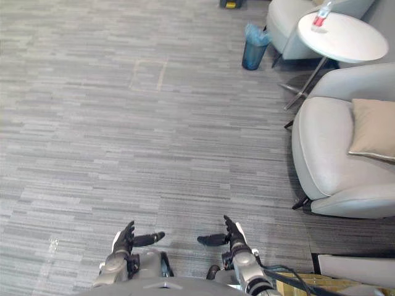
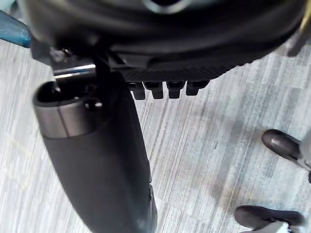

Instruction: Organize the slippers on the shoe rack

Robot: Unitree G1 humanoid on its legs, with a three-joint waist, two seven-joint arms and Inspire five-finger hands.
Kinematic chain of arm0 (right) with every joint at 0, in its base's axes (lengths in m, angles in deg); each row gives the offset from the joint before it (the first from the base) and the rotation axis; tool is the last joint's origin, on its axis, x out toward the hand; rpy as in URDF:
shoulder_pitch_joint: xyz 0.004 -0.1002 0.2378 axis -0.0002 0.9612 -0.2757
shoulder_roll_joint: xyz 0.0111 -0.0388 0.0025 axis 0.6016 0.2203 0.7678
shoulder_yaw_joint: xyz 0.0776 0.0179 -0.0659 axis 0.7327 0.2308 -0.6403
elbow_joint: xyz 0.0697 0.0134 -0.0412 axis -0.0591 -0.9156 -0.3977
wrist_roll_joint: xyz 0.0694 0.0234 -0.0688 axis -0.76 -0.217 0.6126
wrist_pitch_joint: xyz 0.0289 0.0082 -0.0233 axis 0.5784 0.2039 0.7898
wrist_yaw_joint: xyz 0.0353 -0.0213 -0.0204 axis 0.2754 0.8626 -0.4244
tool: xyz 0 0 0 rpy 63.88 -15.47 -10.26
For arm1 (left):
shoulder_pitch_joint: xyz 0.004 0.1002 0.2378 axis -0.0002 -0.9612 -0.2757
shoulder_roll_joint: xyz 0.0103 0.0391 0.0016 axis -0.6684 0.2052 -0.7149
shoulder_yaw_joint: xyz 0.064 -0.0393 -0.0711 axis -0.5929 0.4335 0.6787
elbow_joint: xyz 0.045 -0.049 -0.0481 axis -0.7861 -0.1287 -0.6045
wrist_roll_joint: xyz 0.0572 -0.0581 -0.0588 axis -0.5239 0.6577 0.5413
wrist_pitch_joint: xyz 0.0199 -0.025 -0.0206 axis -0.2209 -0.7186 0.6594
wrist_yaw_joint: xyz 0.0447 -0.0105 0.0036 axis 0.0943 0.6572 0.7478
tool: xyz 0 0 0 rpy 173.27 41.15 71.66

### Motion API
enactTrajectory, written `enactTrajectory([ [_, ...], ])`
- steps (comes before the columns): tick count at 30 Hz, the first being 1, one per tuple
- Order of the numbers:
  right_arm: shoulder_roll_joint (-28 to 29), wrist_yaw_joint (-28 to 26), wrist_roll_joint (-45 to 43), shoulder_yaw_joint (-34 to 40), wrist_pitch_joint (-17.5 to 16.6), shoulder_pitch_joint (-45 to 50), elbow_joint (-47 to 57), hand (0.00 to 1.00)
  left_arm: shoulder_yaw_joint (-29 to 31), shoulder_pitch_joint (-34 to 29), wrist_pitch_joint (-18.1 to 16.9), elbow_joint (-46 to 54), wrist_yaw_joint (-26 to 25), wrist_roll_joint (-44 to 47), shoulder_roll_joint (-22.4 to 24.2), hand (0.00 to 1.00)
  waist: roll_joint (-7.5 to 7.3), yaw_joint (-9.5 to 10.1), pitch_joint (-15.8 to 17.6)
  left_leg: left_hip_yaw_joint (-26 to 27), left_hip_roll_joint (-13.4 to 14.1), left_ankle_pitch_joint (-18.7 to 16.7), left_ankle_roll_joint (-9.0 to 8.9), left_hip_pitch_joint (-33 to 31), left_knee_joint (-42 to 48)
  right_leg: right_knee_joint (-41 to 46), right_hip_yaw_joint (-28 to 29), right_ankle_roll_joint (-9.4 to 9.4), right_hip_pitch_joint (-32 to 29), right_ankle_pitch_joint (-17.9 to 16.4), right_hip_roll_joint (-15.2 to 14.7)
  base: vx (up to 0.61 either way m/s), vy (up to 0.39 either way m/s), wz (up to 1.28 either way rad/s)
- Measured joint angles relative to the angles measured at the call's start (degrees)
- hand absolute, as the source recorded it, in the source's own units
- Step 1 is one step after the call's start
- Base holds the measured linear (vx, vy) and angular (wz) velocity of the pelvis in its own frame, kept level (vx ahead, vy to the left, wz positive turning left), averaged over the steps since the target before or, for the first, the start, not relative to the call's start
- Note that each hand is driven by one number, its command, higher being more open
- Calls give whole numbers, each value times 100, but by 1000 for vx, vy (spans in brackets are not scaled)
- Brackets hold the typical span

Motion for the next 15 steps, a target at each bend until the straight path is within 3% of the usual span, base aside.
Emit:
enactTrajectory([
  [1,-11,0,1,11,0,80,6,100,-7,34,0,10,-4,-44,-19,100,-48,4,21,238,-114,414,193,-127,-633,18,-207,195,189,-116,-36,356,85,77],
  [2,-32,0,2,90,5,163,-37,100,-43,0,6,72,14,-48,20,100,-10,37,-30,282,-196,1034,590,-205,-977,121,-359,424,314,-299,-17,561,114,111],
  [3,83,4,2,112,23,195,-55,100,-51,27,-3,80,4,-54,-90,100,-252,59,-117,226,-457,1004,629,-232,-1091,184,-466,462,295,-336,-217,420,83,96],
  [4,132,4,3,114,21,183,-63,100,-55,36,-8,92,-9,-54,-138,100,-345,64,-128,173,-610,1000,636,-220,-1205,238,-495,498,268,-270,-300,650,138,95],
  [6,261,-10,7,169,17,74,-64,100,-33,-26,27,-4,-7,-44,-168,100,-349,108,-132,47,-806,750,727,-37,-1229,701,-420,743,312,151,-440,648,188,72],
  [7,283,-11,8,169,15,59,-63,100,-34,-48,26,-4,-12,-55,-172,100,-332,126,-129,23,-816,653,711,80,-1250,1019,-389,741,283,199,-505,519,194,44],
  [8,325,-22,9,166,15,42,-68,100,-37,-87,25,-5,-4,-57,-169,100,-327,143,-121,-64,-873,544,697,305,-1334,1653,-297,720,190,321,-642,497,204,47],
  [9,356,-42,10,157,-9,50,-61,100,-68,-144,31,-37,-2,-107,-145,100,-282,109,-94,-241,-958,428,669,774,-1560,2955,-158,449,-118,778,-924,467,184,50],
  [10,359,-52,11,157,-25,51,-59,100,-126,-161,34,-48,-2,-128,-132,100,-240,90,-65,-330,-965,372,644,1001,-1688,3607,45,342,-322,564,-961,416,119,73],
  [11,359,-98,11,157,-41,84,-14,100,-270,-198,47,-99,-4,-225,-172,100,-174,-11,-30,-556,-969,345,630,1507,-2009,4516,429,276,-825,-4,-789,311,37,58],
  [12,357,-102,11,157,-43,95,14,100,-276,-207,50,-128,-3,-253,-169,100,-121,-38,2,-621,-967,354,617,1692,-2152,4647,498,247,-991,-168,-711,399,19,69],
  [13,351,-107,11,157,-49,118,41,100,-287,-208,61,-177,-4,-279,-154,100,-87,-122,22,-744,-963,363,600,2049,-2428,4673,522,88,-1376,-448,-580,419,-9,57],
  [14,337,-117,7,158,-43,124,74,100,-293,-222,64,-245,-2,-278,-133,100,-60,-189,39,-854,-951,352,565,2337,-2641,4441,515,-74,-1827,-651,-483,505,-31,57],
  [15,303,-125,8,153,-67,91,161,100,-303,-185,83,-324,0,-280,-125,100,-56,-215,44,-908,-918,296,478,2495,-2747,4007,496,-100,-2257,-705,-394,515,-69,53],
])
